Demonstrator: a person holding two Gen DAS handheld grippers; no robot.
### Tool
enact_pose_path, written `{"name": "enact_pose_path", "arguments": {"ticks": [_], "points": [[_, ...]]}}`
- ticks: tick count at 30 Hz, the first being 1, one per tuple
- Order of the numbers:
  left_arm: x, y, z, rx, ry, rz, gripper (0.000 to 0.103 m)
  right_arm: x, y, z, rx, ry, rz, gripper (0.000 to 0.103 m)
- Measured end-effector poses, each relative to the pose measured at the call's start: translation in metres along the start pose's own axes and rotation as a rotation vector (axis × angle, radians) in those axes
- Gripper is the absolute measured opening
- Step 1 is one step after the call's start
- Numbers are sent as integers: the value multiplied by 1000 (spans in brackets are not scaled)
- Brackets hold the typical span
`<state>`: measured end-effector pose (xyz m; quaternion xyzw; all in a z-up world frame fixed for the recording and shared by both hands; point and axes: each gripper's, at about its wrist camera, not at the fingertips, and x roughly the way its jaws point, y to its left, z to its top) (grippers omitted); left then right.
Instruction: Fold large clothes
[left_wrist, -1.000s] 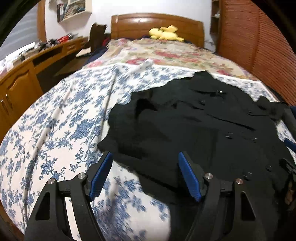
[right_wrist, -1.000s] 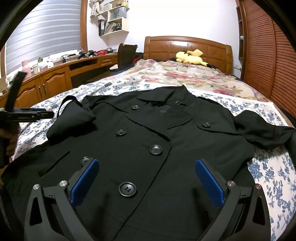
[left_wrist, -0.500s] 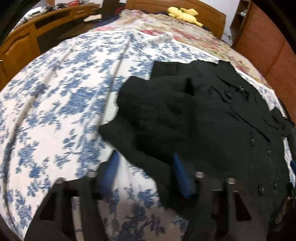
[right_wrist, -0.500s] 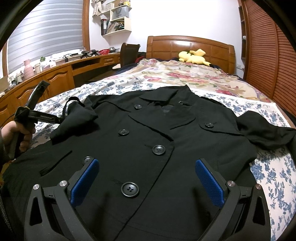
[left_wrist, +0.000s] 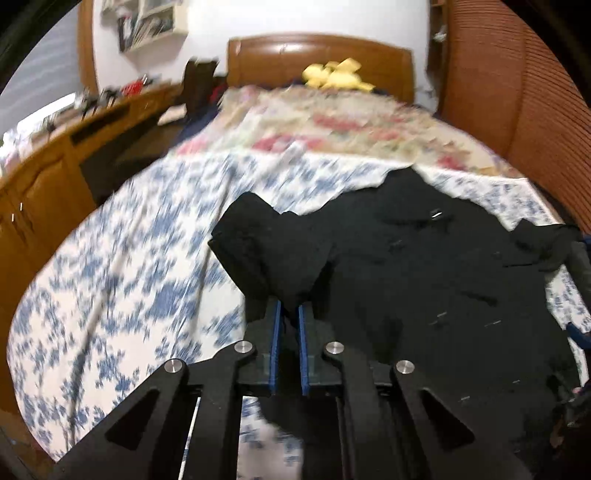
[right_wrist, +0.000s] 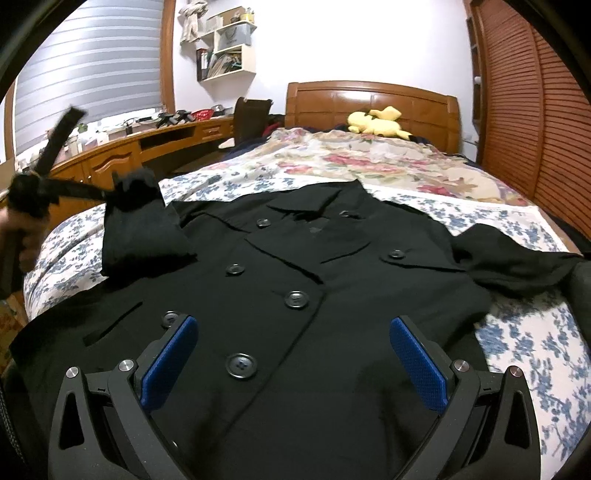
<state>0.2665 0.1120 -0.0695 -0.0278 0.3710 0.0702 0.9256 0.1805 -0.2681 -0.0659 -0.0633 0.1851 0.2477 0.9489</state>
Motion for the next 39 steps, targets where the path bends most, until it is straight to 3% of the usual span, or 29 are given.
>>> {"name": "enact_pose_path", "arguments": {"ticks": [7, 15, 24, 32, 35, 36, 37, 39], "points": [[-41, -77, 22, 92, -99, -99, 9, -20, -15, -10, 42, -17, -38, 103], [-71, -137, 12, 184, -135, -239, 9, -42, -28, -13, 82, -32, -63, 103], [-59, -149, -30, 228, -85, -257, 10, -34, -16, -10, 77, -24, -58, 103], [-62, -138, -77, 252, -110, -290, 13, -24, -12, -4, 74, -5, -33, 103], [-63, -133, -87, 229, -115, -313, 28, -22, -11, -2, 70, -5, -30, 103], [-63, -131, -89, 217, -112, -321, 41, -21, -12, -2, 69, -4, -32, 103], [-63, -129, -91, 206, -111, -330, 46, -20, -13, -2, 70, -2, -35, 103], [-66, -126, -94, 196, -119, -338, 48, -17, -16, -2, 76, 1, -37, 103]]}}
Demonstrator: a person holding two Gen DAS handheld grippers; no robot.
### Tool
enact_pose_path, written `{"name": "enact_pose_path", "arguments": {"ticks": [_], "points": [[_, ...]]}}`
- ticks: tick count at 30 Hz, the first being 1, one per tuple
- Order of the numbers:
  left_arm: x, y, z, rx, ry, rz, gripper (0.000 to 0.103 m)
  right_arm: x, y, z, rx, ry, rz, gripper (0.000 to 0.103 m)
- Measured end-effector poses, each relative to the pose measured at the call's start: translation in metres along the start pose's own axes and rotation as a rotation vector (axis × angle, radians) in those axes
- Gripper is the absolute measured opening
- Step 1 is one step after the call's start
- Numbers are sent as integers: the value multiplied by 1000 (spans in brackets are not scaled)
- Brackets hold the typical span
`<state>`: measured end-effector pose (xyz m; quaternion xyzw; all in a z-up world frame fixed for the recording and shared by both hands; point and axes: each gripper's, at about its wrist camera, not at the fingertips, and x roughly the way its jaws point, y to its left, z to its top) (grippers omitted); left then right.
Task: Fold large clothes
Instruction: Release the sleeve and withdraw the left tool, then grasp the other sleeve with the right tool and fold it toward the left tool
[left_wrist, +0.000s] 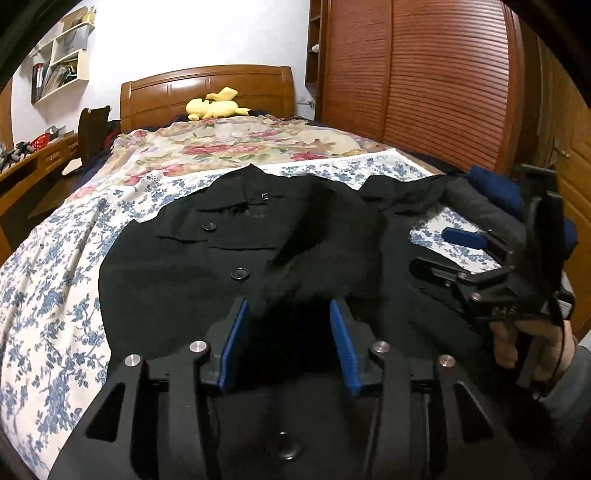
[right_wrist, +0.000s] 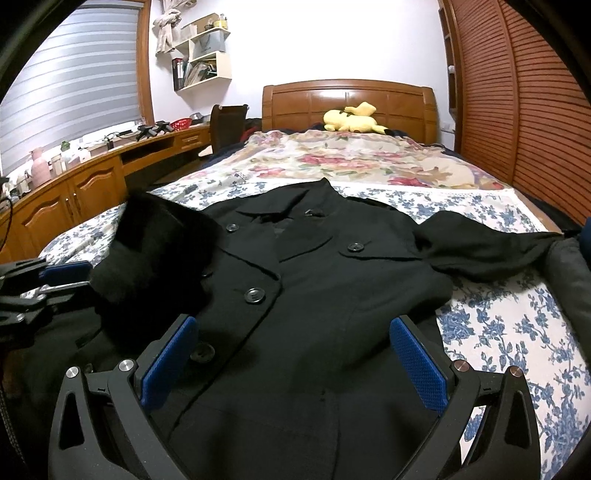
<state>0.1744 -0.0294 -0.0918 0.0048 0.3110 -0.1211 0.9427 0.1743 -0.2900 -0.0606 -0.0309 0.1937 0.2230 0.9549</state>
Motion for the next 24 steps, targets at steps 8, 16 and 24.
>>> {"name": "enact_pose_path", "arguments": {"ticks": [8, 16, 24], "points": [[-25, 14, -10, -22, -64, 56, 79, 2, 3, 2, 13, 1, 34, 103], [-34, 43, -16, -65, -68, 140, 79, 21, 7, 10, -5, 27, 77, 103], [-37, 55, -21, -69, -64, 170, 79, 69, 1, 13, 16, 182, 162, 93]]}}
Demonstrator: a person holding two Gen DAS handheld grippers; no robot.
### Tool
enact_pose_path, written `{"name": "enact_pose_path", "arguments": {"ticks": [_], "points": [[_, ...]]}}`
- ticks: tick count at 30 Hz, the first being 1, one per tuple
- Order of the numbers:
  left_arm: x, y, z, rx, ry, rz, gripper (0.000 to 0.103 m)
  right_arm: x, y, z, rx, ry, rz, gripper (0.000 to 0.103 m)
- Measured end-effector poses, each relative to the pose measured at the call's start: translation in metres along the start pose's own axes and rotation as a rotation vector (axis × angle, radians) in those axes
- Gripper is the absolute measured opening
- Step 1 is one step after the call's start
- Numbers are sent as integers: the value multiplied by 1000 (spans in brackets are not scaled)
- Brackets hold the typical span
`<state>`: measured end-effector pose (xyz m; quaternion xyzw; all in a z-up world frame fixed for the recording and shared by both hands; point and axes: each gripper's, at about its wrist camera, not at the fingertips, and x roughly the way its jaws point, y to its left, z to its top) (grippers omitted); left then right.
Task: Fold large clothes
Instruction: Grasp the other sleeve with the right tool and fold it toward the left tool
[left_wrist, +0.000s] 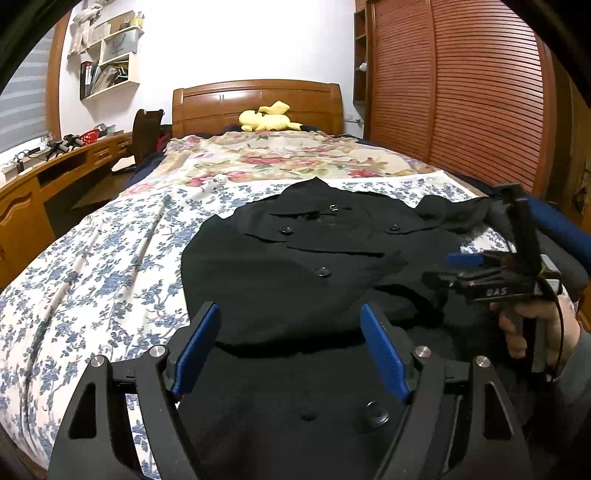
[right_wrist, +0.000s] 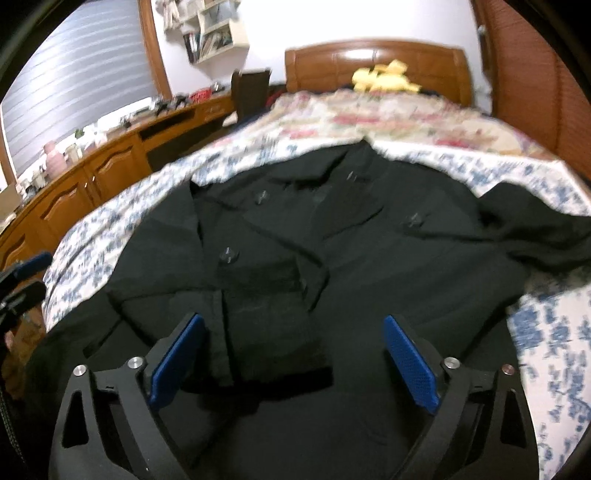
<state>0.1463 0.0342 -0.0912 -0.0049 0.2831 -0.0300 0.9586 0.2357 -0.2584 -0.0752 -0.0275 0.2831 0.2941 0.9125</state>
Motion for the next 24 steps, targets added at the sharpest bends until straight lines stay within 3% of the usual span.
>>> {"name": "enact_pose_path", "arguments": {"ticks": [2, 5, 7, 9, 13, 20, 24], "points": [[-1, 3, -2, 2, -1, 4, 79, 13, 1, -1, -17, 60, 43, 84], [-3, 8, -3, -1, 0, 9, 79, 18, 8, -2, -56, 96, 93, 61], [-4, 9, -3, -5, 0, 10, 79, 16, 11, 2, -84, 89, 105, 27], [-4, 11, -2, -12, -2, 12, 79, 11, 13, 2, -104, 63, 111, 9], [-3, 13, -1, -18, -4, 12, 79, -5, 3, 5, -107, -27, 79, 5], [-2, 6, -1, -6, -6, 3, 79, -61, -36, 9, -57, -276, -102, 4], [1, 1, 0, 3, -2, -2, 79, -83, -51, 2, -50, -368, -193, 4]]}}
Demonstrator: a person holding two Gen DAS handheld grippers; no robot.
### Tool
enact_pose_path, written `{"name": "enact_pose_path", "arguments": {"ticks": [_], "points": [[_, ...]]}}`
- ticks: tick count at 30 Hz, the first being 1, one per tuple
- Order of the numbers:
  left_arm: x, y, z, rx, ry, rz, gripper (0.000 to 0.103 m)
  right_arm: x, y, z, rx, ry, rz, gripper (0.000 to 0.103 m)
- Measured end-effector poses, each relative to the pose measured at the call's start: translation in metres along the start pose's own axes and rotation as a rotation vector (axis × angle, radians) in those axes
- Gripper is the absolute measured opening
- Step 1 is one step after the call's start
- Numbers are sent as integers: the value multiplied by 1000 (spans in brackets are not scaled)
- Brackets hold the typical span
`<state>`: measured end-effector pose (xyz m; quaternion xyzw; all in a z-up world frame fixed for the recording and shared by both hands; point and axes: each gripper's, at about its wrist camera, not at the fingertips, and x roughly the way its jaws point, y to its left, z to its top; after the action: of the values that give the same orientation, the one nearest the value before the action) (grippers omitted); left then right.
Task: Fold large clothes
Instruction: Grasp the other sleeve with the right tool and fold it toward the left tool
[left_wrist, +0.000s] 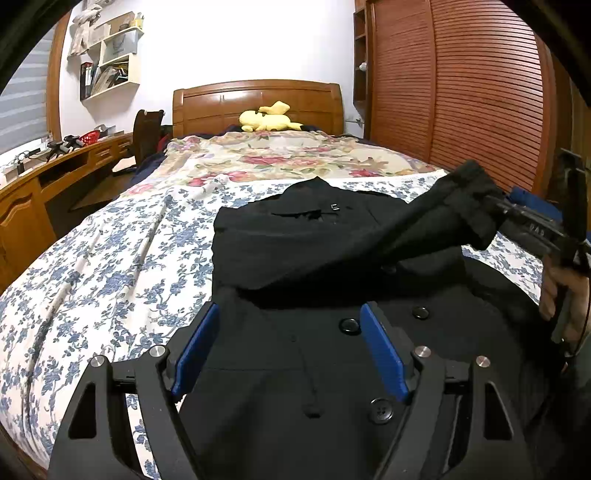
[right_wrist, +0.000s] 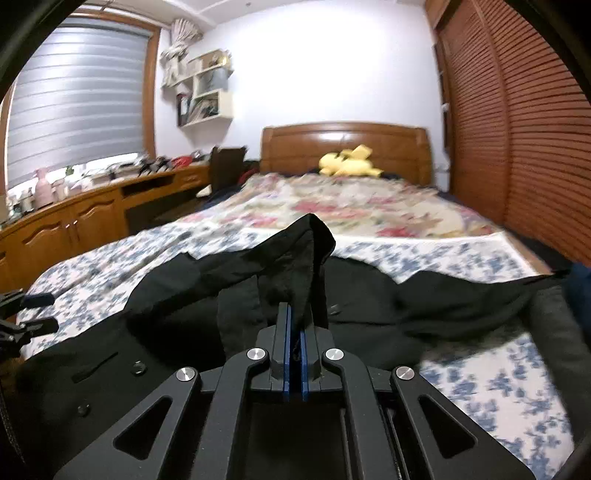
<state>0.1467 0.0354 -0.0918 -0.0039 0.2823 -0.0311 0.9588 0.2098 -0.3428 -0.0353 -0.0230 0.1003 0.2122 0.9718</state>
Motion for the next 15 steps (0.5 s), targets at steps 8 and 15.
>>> {"name": "enact_pose_path", "arguments": {"ticks": [8, 15], "points": [[-4, -9, 6, -1, -25, -22, 79, -16, 4, -12, -59, -11, -97, 4], [-5, -16, 10, 5, -35, -40, 79, -34, 30, -20, -135, 42, -113, 4]]}}
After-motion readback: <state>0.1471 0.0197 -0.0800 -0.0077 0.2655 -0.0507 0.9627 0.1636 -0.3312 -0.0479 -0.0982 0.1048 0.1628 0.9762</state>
